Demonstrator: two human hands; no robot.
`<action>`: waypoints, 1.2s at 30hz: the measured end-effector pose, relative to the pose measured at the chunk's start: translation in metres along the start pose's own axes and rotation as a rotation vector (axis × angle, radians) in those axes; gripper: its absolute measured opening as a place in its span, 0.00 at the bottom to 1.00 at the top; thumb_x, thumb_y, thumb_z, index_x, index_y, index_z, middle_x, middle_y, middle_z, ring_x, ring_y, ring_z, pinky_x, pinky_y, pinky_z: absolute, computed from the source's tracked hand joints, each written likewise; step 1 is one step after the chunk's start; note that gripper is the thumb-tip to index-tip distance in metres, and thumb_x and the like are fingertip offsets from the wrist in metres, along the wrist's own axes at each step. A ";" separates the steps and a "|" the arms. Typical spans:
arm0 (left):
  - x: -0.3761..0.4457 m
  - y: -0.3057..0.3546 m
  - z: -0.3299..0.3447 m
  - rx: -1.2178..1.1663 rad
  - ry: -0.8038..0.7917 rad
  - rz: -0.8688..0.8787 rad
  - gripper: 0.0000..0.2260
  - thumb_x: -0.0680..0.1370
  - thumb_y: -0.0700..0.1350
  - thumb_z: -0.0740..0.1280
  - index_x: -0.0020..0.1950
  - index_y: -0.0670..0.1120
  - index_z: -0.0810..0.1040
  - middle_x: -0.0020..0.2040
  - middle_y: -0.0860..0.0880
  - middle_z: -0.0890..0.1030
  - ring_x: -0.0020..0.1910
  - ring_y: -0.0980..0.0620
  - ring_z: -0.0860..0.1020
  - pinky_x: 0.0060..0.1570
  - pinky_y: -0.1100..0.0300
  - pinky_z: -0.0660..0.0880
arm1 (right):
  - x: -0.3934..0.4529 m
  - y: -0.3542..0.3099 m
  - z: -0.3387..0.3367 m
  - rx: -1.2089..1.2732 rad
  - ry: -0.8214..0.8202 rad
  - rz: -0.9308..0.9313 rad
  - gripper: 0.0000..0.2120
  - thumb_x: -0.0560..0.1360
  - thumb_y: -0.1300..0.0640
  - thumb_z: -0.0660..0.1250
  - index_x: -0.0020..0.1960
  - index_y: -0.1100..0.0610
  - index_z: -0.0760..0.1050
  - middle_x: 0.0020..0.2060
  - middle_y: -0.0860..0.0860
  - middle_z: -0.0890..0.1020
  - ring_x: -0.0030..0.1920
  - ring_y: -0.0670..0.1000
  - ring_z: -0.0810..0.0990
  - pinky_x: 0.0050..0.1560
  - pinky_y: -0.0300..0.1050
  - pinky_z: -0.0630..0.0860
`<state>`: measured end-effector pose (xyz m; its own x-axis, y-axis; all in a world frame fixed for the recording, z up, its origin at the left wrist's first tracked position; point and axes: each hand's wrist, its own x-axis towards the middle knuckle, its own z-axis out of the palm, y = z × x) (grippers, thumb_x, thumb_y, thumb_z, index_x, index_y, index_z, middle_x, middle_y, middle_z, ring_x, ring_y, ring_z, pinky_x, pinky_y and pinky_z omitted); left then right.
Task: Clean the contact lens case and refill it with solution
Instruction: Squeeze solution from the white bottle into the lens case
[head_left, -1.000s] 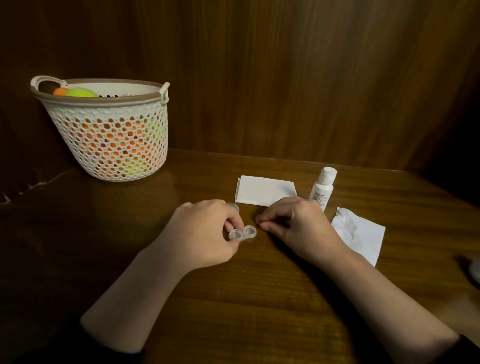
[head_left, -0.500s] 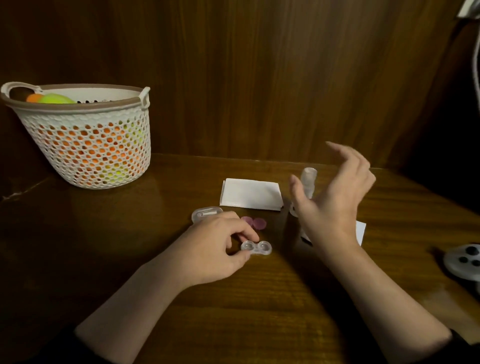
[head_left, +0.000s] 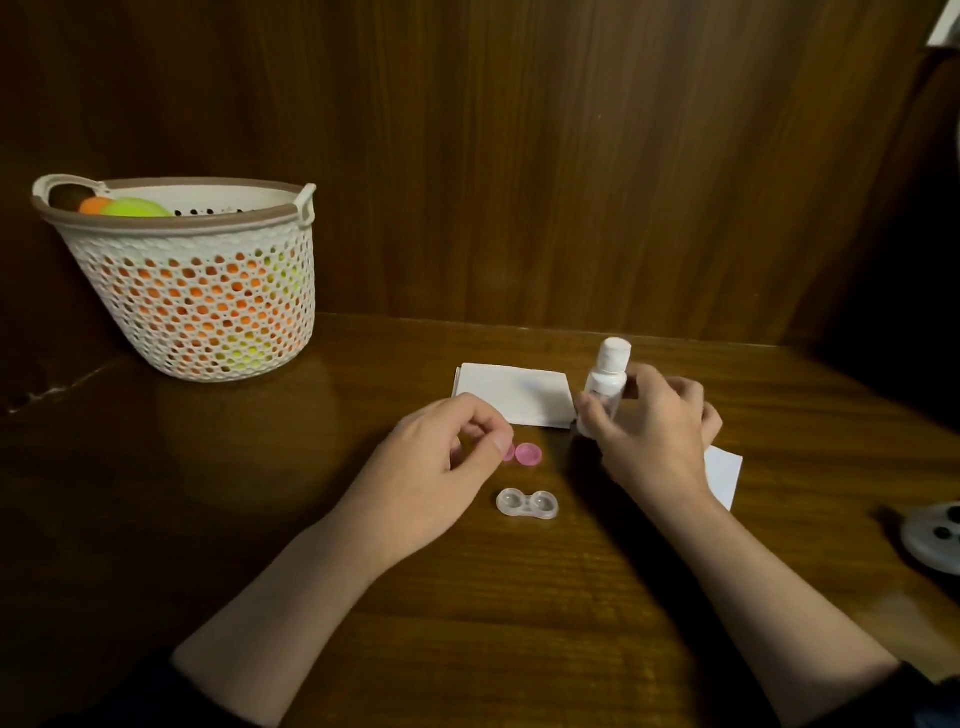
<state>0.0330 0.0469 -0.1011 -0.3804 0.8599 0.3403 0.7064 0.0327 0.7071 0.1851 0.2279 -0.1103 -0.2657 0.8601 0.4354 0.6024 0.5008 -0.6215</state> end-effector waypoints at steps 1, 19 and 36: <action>0.000 0.000 -0.001 0.009 0.025 -0.005 0.07 0.84 0.55 0.65 0.56 0.56 0.81 0.42 0.62 0.78 0.41 0.60 0.79 0.38 0.70 0.71 | -0.002 -0.004 -0.003 0.071 0.020 -0.050 0.24 0.78 0.40 0.74 0.69 0.51 0.77 0.56 0.45 0.76 0.66 0.52 0.72 0.65 0.55 0.70; -0.006 0.014 -0.019 0.139 0.140 0.117 0.26 0.83 0.67 0.49 0.32 0.56 0.72 0.27 0.57 0.76 0.33 0.59 0.80 0.30 0.69 0.67 | -0.059 -0.055 -0.003 0.407 -0.505 -0.598 0.07 0.77 0.52 0.75 0.45 0.50 0.79 0.37 0.42 0.82 0.39 0.45 0.82 0.38 0.31 0.72; -0.001 0.010 -0.011 -0.446 0.135 -0.071 0.28 0.85 0.66 0.54 0.37 0.49 0.78 0.32 0.54 0.76 0.34 0.58 0.75 0.39 0.56 0.72 | -0.046 -0.052 -0.018 0.701 -0.710 0.052 0.23 0.70 0.69 0.80 0.59 0.50 0.80 0.55 0.58 0.85 0.46 0.55 0.87 0.45 0.52 0.86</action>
<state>0.0341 0.0404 -0.0875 -0.5139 0.7884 0.3382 0.3619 -0.1581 0.9187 0.1798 0.1606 -0.0865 -0.7780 0.6263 0.0491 0.1064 0.2084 -0.9722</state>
